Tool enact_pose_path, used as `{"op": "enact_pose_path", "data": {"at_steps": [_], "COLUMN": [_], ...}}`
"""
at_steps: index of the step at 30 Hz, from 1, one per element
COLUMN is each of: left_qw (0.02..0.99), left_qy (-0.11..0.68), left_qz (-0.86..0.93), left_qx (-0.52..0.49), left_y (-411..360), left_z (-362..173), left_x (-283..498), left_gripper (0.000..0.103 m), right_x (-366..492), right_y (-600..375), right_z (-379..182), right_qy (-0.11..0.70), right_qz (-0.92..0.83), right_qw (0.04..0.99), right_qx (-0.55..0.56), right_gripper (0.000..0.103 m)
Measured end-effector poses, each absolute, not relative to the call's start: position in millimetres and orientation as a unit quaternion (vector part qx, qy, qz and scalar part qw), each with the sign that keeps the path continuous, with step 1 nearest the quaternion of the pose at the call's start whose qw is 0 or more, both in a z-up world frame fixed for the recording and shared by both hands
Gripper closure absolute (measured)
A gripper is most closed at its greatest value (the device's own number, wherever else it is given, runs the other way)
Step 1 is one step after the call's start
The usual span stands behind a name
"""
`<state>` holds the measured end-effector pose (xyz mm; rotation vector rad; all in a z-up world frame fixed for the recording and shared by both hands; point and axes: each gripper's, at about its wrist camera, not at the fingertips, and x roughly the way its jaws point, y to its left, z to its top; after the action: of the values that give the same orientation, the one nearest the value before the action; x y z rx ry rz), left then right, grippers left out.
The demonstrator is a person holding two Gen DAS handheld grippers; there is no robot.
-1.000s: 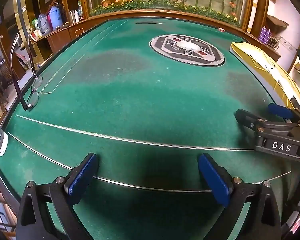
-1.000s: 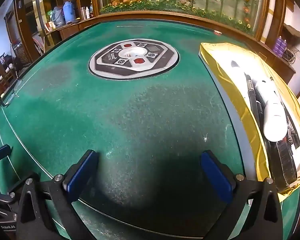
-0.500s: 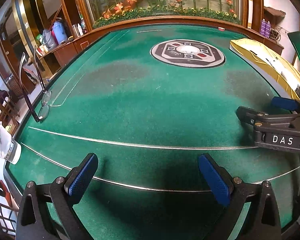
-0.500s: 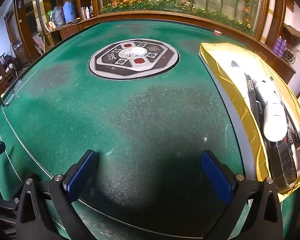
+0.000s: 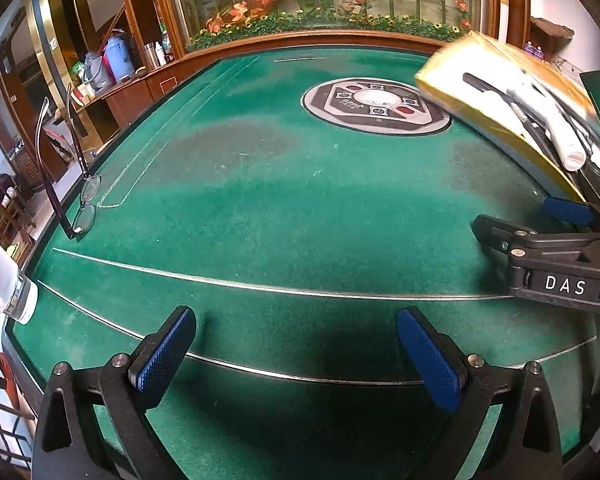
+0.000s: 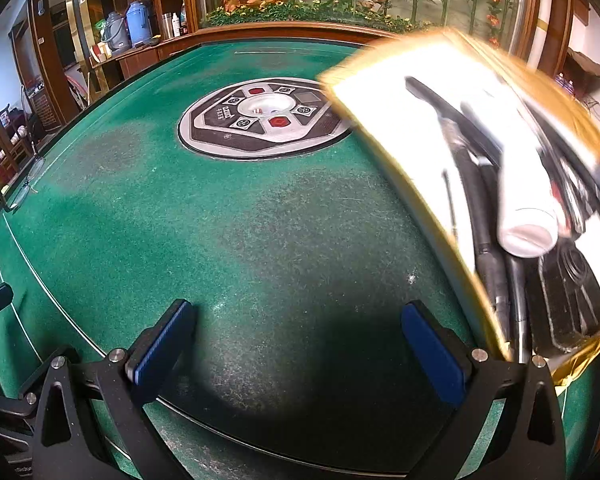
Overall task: Organize rigid objects
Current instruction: 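Tip the yellow-lined tray to pour markers, tape and bottles onto the table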
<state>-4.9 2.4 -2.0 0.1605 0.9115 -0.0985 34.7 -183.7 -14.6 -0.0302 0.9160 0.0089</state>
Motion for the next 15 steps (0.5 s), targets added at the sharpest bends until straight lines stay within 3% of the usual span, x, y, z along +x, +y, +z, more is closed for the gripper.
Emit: {"op": "enact_pose_path", "data": {"at_steps": [15], "left_qw": [0.894], "left_qy": [0.440], "left_qz": [-0.046], "left_qx": [0.074], "left_y": [3.1], "left_z": [-2.5], "left_x": [-4.1], "left_gripper": [0.001], "right_x": [30.8], "right_y": [-186.6], "right_z": [-14.1], "right_qy": [0.441], "right_qz": [0.006], "right_qw": [0.897], "right_qx": [-0.016], "right_gripper": [0.000]}}
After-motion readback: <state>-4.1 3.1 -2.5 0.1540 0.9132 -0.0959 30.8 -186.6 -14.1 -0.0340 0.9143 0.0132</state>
